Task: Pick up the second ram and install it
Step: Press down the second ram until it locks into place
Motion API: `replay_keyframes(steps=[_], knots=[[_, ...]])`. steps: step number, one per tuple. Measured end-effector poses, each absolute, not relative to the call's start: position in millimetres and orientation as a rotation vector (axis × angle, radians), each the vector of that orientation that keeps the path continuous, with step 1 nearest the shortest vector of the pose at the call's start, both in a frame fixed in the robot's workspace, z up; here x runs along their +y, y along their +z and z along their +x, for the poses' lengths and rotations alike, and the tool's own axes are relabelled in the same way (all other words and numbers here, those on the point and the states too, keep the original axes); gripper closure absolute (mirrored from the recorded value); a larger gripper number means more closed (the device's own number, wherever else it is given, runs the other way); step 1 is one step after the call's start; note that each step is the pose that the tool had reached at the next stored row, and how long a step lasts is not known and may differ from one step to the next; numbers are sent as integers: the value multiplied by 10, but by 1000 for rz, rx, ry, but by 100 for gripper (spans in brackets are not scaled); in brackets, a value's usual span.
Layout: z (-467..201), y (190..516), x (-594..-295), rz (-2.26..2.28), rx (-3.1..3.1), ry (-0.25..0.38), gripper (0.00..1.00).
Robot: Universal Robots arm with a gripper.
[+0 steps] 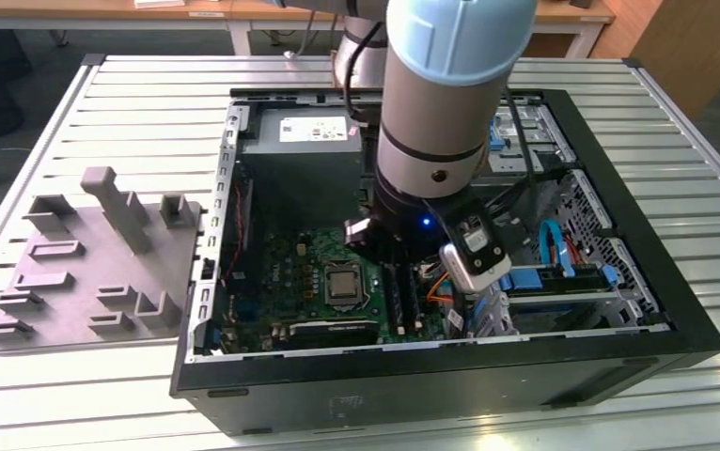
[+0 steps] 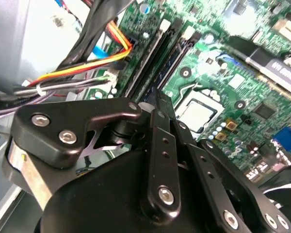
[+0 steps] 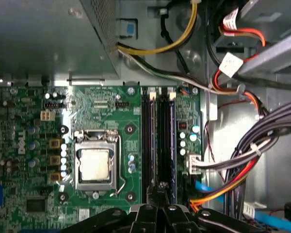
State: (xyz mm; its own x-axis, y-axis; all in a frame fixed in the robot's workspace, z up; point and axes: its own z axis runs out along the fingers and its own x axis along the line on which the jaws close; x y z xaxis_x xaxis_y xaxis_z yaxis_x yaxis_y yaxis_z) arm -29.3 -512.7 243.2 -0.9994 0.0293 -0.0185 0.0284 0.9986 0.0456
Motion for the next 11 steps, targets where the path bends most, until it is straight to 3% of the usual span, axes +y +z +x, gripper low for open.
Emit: replay_keyframes(steps=[11], knots=[[-290, 2417, -5331, 51, 3126, 71, 89]])
